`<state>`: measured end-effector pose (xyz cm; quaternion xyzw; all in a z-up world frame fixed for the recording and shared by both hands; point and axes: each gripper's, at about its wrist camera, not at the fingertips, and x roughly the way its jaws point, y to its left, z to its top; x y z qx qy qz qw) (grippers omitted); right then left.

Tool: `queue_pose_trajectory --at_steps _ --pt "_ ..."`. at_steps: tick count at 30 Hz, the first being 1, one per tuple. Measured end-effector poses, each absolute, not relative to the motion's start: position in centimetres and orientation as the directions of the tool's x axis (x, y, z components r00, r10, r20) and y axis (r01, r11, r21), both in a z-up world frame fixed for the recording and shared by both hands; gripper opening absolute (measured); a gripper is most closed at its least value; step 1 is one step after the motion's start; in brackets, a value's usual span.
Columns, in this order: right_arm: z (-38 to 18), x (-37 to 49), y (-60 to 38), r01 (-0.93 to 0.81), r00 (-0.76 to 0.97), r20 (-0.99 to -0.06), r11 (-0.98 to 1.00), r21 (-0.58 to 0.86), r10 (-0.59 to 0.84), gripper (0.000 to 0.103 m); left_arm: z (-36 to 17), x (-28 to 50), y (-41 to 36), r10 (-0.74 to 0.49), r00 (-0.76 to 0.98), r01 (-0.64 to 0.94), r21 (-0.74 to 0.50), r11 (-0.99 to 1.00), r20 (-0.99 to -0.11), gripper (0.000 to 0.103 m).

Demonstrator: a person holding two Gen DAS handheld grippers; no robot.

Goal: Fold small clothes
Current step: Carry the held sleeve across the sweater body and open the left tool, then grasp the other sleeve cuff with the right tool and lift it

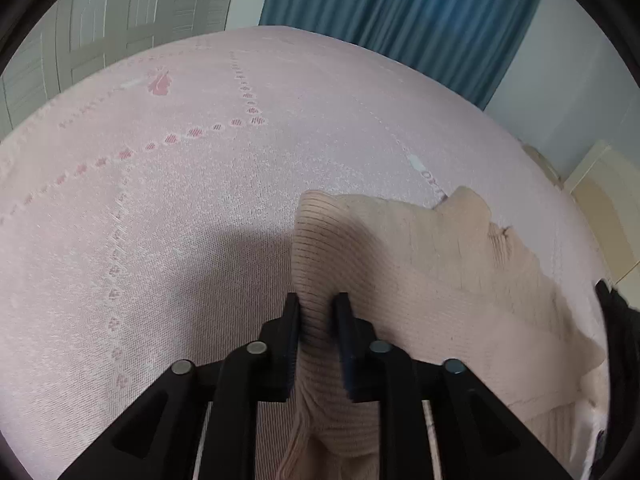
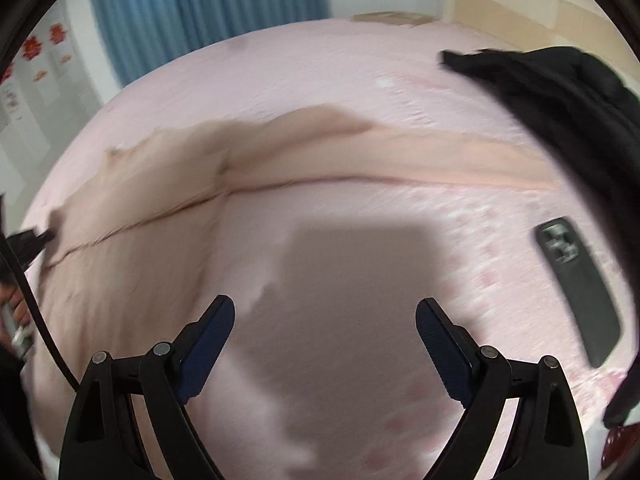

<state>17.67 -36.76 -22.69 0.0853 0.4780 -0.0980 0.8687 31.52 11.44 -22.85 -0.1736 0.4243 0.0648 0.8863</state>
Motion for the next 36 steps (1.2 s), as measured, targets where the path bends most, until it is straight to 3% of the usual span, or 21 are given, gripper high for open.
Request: queue_pose_trajectory --at_steps 3,4,5,8,10,13,22,29,32,33,34,35,36 --pt "-22.5 18.7 -39.9 0.330 0.527 -0.832 0.944 0.010 -0.175 0.092 -21.3 30.8 10.7 -0.005 0.647 -0.222 -0.195 0.955 -0.762 0.043" --pt "-22.7 19.3 -41.0 0.351 0.524 -0.831 0.936 0.014 -0.184 0.092 -21.2 30.6 10.1 0.007 0.648 -0.203 -0.164 0.965 -0.762 0.060" --pt "-22.9 19.8 -42.0 0.369 0.516 -0.834 0.929 0.012 -0.195 0.092 -21.1 30.4 9.2 0.015 0.649 -0.174 -0.129 0.976 -0.760 0.066" --pt "-23.5 21.3 -44.9 0.409 0.513 -0.830 0.912 0.013 -0.219 0.088 -21.7 30.4 7.1 0.037 0.641 -0.107 -0.041 0.993 -0.766 0.066" --pt "-24.0 22.5 -46.6 0.428 0.514 -0.833 0.903 0.041 -0.206 0.076 -22.5 30.5 6.1 0.071 0.618 -0.108 0.005 0.994 -0.783 0.068" --pt "-24.8 23.8 -48.7 0.449 0.511 -0.845 0.887 0.108 -0.156 0.071 -22.7 30.4 5.1 0.104 0.626 -0.102 0.051 0.994 -0.773 0.074" --pt "-26.7 26.3 -51.7 0.513 0.480 -0.868 0.844 0.159 -0.128 0.069 -23.5 31.3 6.5 0.051 0.605 -0.143 -0.046 0.989 -0.795 0.086" --pt "-27.0 27.3 -54.6 0.603 0.495 -0.858 0.766 0.222 -0.141 0.068 -23.6 31.2 6.4 0.061 0.604 -0.149 -0.037 0.988 -0.794 0.087" --pt "-26.9 28.0 -55.3 0.638 0.465 -0.861 0.753 0.162 -0.208 0.053 -23.6 31.3 6.6 0.048 0.603 -0.148 -0.052 0.988 -0.796 0.087" --pt "-26.9 28.2 -55.5 0.645 0.449 -0.863 0.752 0.134 -0.231 0.040 -23.6 31.3 6.7 0.040 0.604 -0.148 -0.063 0.987 -0.796 0.087" --pt "-26.8 28.4 -55.9 0.650 0.432 -0.866 0.753 0.104 -0.253 0.019 -23.6 31.2 6.9 0.031 0.605 -0.151 -0.076 0.986 -0.795 0.087" --pt "-26.5 28.5 -56.0 0.643 0.426 -0.865 0.761 0.083 -0.265 0.008 -23.6 31.2 7.1 0.027 0.606 -0.154 -0.084 0.984 -0.795 0.087" --pt "-26.1 28.5 -56.1 0.632 0.429 -0.864 0.771 0.078 -0.265 0.006 -23.5 31.0 7.2 0.026 0.606 -0.157 -0.087 0.984 -0.795 0.086"
